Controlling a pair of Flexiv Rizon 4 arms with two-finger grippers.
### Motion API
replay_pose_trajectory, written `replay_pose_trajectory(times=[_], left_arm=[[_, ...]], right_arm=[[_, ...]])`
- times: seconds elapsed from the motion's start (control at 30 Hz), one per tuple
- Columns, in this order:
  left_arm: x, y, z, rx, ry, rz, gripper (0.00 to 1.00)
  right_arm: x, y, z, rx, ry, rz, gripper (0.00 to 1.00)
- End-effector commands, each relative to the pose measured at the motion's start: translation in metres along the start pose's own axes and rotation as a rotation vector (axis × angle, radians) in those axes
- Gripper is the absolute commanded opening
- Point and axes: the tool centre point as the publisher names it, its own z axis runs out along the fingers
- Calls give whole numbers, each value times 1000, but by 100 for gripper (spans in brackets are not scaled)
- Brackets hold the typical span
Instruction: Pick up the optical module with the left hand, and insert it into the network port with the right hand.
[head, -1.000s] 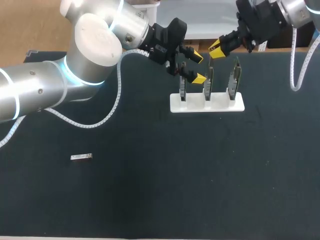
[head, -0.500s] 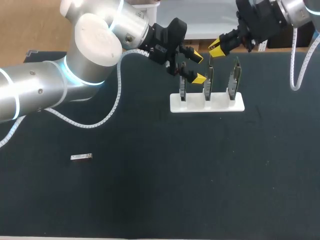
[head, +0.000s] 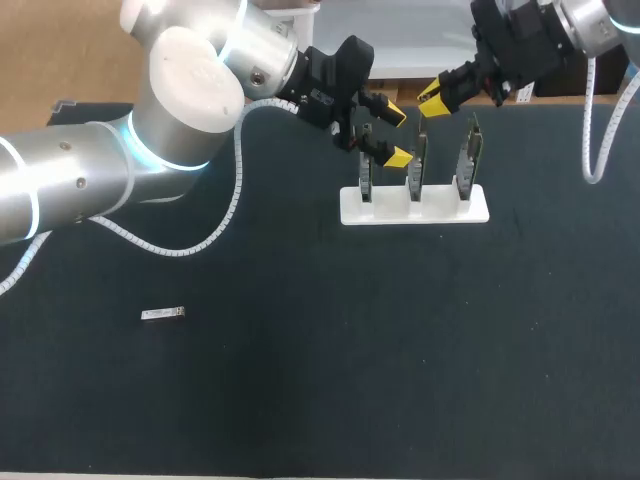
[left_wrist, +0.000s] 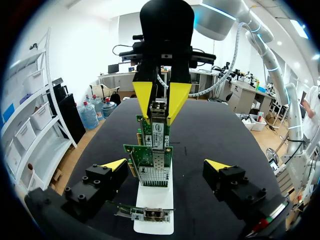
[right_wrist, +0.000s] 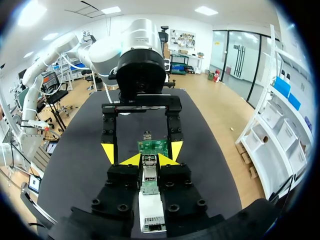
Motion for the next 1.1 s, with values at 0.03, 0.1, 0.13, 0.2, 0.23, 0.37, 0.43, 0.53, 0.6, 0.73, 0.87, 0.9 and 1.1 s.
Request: replay_pose_trajectory(times=[0.03, 0.1, 0.13, 0.2, 0.23, 0.37, 0.43, 0.53, 0.6, 0.73, 0.87, 0.9, 1.1], left_arm=[[-1, 1, 0, 0, 4, -2, 100], [-1, 1, 0, 0, 4, -2, 100], [-1, 1, 0, 0, 4, -2, 100], [-1, 1, 0, 0, 4, -2, 100], [-1, 1, 0, 0, 4, -2, 100], [-1, 1, 0, 0, 4, -2, 100], [-1, 1, 0, 0, 4, -2, 100], [-1, 1, 0, 0, 4, -2, 100], [-1, 1, 0, 0, 4, -2, 100], [-1, 1, 0, 0, 4, -2, 100], [-1, 1, 0, 0, 4, -2, 100], [-1, 1, 0, 0, 4, -2, 100], [-1, 1, 0, 0, 4, -2, 100]], right_arm=[[1, 0, 1, 0, 2, 2, 0], [1, 0, 1, -2, 3, 4, 0], [2, 0, 1, -3, 3, 5, 0], [3, 0, 2, -5, 5, 6, 0], [3, 1, 2, -6, 6, 6, 0], [5, 0, 3, -9, 9, 12, 0], [6, 0, 4, -11, 11, 14, 0], [7, 0, 5, -13, 12, 19, 0], [8, 0, 5, -14, 13, 20, 0], [8, -1, 6, -11, 6, 28, 100], [6, -1, 3, -7, -6, 42, 100], [5, -2, 2, -10, -16, 50, 100], [-2, -5, -7, -53, -75, 81, 100]])
